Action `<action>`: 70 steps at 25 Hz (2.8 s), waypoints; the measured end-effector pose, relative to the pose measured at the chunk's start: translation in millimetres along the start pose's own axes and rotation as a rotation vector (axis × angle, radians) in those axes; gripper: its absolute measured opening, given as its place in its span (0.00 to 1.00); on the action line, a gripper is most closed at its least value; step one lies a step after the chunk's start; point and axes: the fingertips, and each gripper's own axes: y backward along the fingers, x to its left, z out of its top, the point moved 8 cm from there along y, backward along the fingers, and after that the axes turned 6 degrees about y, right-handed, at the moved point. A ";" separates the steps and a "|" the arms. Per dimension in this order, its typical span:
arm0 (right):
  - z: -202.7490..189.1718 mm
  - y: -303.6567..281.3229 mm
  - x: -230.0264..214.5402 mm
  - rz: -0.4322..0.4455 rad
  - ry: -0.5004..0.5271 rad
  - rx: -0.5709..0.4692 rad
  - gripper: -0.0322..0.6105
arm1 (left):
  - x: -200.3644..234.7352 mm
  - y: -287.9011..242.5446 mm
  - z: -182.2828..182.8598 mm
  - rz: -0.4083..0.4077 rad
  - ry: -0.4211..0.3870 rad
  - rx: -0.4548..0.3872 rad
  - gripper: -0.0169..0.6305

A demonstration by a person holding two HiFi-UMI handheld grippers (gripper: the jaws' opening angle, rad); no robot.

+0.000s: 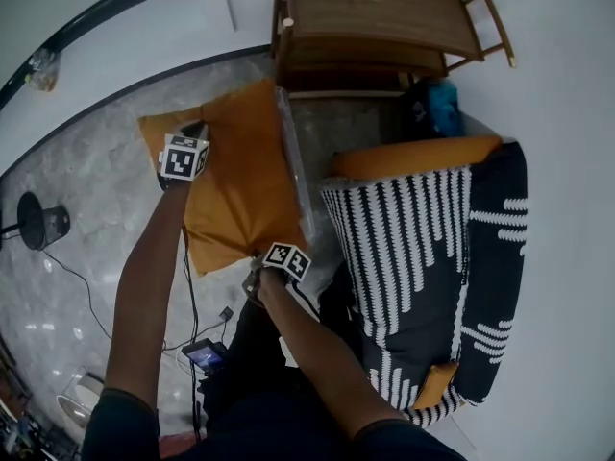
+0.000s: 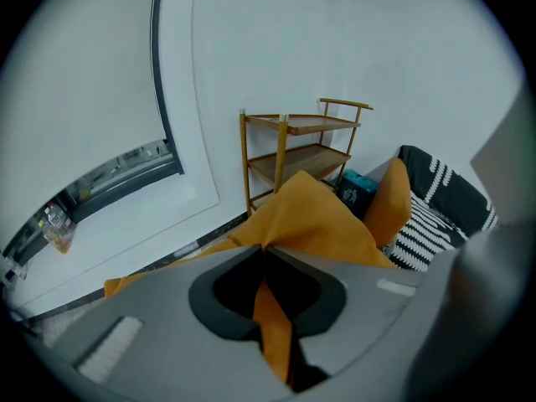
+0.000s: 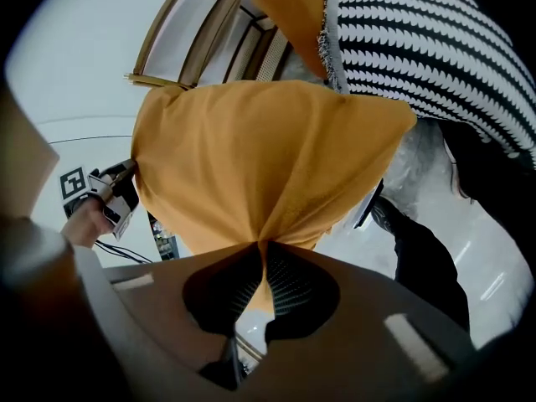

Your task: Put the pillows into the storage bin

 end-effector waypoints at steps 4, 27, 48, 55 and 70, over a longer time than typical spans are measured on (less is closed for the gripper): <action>1.6 -8.2 -8.6 -0.031 -0.016 0.015 0.10 | 1.2 -8.6 -6.7 0.020 -0.009 0.021 0.07; 122.6 224.0 124.1 0.110 0.691 -0.451 0.24 | -136.9 132.0 111.6 -0.272 -0.038 -0.379 0.11; 64.8 745.6 -135.3 -0.303 0.651 -1.250 0.09 | -602.8 273.1 211.5 -0.859 -0.372 -0.531 0.10; -10.1 876.5 -325.0 -0.353 0.469 -1.373 0.09 | -840.3 295.2 113.6 -1.030 -0.466 -0.405 0.10; -235.0 987.7 -761.2 -0.514 -0.108 -1.418 0.18 | -1255.5 296.1 -189.8 -1.346 -0.718 0.039 0.11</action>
